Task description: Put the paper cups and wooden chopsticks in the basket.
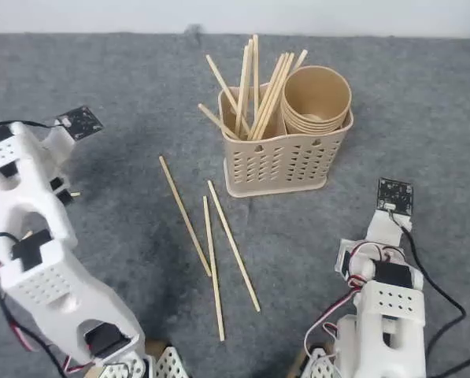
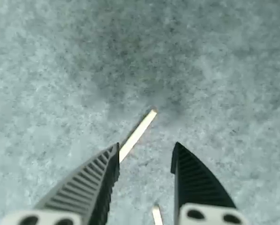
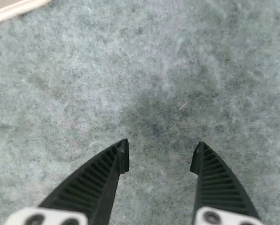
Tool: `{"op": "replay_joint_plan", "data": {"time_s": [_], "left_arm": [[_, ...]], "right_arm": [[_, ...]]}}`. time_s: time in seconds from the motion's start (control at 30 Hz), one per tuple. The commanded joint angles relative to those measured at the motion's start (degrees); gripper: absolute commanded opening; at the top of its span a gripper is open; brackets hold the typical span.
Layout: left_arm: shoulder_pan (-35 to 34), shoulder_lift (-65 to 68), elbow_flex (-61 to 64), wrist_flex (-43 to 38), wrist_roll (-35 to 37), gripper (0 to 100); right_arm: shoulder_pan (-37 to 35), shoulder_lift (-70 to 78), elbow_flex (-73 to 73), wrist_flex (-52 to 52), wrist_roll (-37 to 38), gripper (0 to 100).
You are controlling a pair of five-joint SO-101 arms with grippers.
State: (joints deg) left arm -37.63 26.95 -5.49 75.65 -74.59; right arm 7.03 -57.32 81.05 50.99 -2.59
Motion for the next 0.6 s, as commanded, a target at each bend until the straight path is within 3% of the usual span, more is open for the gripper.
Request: {"op": "replay_joint_plan", "data": {"time_s": [0.0, 0.17, 0.33, 0.57], "left_arm": [[1.0, 2.1, -3.6, -1.0, -0.6, 17], [1.2, 9.8, -9.9, -1.0, 0.7, 16], [1.3, 16.7, -19.2, 0.0, 6.4, 3], [1.5, 20.7, -27.6, 14.2, 6.3, 1]], "right_arm": [[-0.5, -1.1, -0.2, -1.0, 0.9, 22.6], [-0.5, -1.1, -0.2, -1.0, 0.9, 22.6], [-0.5, -1.1, -0.2, -1.0, 0.9, 22.6], [-0.5, -1.1, -0.2, -1.0, 0.9, 22.6]]}}
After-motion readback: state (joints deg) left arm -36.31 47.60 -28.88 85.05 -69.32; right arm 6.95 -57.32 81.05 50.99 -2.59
